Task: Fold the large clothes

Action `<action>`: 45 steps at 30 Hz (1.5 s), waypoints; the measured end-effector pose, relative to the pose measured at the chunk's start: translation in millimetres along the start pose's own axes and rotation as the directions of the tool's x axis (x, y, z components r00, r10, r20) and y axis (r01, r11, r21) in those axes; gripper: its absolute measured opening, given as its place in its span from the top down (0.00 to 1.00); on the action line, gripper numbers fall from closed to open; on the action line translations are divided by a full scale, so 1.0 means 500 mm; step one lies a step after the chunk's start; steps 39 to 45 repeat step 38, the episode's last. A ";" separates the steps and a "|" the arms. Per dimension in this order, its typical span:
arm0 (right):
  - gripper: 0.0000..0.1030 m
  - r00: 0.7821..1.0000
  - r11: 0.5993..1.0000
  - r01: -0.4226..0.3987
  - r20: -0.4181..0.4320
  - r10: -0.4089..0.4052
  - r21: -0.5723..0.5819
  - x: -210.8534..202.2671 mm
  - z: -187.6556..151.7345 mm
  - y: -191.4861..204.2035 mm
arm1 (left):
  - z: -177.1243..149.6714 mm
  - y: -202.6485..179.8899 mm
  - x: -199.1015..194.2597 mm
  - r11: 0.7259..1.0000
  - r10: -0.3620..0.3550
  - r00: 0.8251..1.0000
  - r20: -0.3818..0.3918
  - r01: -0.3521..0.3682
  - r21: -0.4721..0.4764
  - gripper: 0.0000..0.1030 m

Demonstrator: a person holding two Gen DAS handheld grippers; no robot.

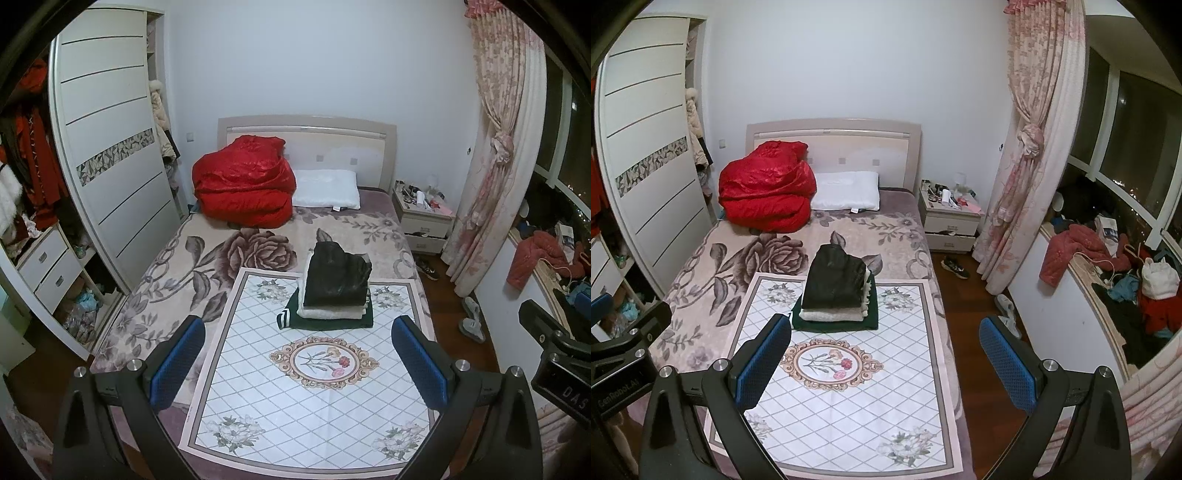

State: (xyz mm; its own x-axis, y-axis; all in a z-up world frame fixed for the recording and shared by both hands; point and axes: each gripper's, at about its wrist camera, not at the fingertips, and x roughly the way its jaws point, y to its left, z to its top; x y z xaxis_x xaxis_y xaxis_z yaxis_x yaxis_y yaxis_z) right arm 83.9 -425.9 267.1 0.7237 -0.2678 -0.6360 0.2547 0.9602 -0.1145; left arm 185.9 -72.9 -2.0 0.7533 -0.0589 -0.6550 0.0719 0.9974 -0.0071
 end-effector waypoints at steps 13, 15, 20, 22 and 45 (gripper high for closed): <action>0.00 1.000 1.000 -0.003 0.000 0.003 0.004 -0.011 -0.005 -0.002 | 0.011 -0.017 -0.006 1.000 0.000 1.000 0.004 0.000 -0.001 0.00; 0.00 1.000 1.000 -0.003 -0.001 0.003 0.003 -0.011 -0.005 -0.002 | 0.009 -0.014 -0.006 1.000 -0.003 1.000 0.005 0.003 -0.002 0.00; 0.00 1.000 1.000 -0.005 -0.001 0.005 0.003 -0.017 -0.008 0.001 | 0.014 -0.019 -0.009 1.000 -0.003 1.000 0.008 0.003 -0.004 0.00; 0.00 1.000 1.000 -0.005 -0.003 0.005 0.001 -0.016 -0.007 0.003 | 0.015 -0.020 -0.009 1.000 -0.005 1.000 0.004 0.005 -0.005 0.00; 0.00 1.000 1.000 -0.011 -0.009 0.011 -0.002 -0.010 0.003 0.009 | 0.021 -0.024 -0.008 1.000 -0.007 1.000 0.005 0.007 -0.005 0.00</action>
